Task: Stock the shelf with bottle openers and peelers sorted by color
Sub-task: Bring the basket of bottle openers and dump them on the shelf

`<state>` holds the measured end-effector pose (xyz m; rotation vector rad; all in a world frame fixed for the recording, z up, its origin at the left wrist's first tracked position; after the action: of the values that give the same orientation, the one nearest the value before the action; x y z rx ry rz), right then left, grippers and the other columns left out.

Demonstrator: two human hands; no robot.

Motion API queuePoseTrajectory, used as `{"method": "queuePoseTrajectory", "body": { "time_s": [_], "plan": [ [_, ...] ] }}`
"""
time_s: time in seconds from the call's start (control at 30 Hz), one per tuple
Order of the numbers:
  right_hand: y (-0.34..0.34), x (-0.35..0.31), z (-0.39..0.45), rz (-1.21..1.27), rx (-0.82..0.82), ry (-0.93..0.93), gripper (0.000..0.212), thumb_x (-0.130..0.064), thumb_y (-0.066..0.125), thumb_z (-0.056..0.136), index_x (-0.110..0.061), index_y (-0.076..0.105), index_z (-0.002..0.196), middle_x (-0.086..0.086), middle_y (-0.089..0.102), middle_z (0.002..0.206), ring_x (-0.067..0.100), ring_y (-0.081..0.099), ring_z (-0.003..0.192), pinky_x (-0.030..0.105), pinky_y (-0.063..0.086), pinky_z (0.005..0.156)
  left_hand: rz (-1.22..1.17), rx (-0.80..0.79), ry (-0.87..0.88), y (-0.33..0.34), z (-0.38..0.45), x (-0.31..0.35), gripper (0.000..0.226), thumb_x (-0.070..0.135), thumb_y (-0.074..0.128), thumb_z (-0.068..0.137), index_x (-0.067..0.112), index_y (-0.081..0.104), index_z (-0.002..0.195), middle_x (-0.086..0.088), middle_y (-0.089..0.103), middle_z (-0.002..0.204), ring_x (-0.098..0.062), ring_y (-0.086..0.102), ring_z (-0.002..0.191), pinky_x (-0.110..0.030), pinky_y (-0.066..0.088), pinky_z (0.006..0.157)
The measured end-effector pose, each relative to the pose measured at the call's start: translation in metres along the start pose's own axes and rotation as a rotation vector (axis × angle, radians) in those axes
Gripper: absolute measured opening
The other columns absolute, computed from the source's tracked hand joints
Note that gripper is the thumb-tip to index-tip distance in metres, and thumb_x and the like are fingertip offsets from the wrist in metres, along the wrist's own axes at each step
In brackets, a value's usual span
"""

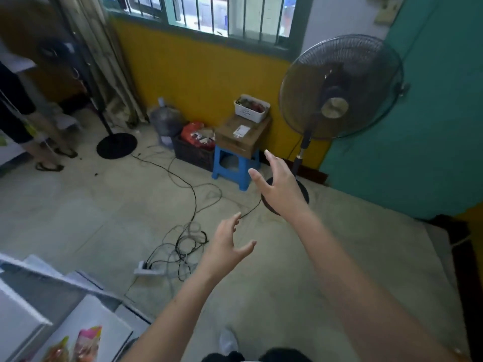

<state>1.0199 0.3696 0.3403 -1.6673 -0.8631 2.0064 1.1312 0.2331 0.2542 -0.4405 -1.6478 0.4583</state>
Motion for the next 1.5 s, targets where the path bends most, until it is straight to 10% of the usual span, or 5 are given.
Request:
{"method": "queuePoseTrajectory", "body": {
  "time_s": [0.8, 1.5],
  "plan": [
    [0.051, 0.105, 0.601, 0.079, 0.099, 0.164, 0.074, -0.063, 0.046, 0.095, -0.020, 0.029, 0.154, 0.000, 0.037, 0.154, 0.015, 0.033, 0.142, 0.035, 0.037, 0.114, 0.186, -0.062, 0.027, -0.141, 0.632, -0.012, 0.081, 0.046, 0.070, 0.085, 0.025, 0.030, 0.153, 0.008, 0.046, 0.140, -0.006, 0.045, 0.129, -0.029, 0.043, 0.107],
    [0.074, 0.216, 0.931, 0.054, 0.237, 0.616, 0.076, -0.061, 0.045, 0.096, -0.021, 0.024, 0.156, 0.001, 0.031, 0.159, 0.019, 0.034, 0.143, 0.043, 0.038, 0.113, 0.282, -0.438, -0.001, -0.155, 1.068, -0.052, 0.079, 0.051, 0.066, 0.088, 0.024, 0.029, 0.152, -0.001, 0.046, 0.147, -0.013, 0.046, 0.132, -0.031, 0.043, 0.105]
  ]
}}
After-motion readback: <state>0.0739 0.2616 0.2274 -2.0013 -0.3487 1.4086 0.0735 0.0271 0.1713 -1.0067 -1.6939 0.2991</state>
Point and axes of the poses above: each hand's wrist, its own z-axis towards the middle knuckle, its own y-axis out of the palm, x = y × z, the point moved 3 cm from there along z, towards the middle knuckle
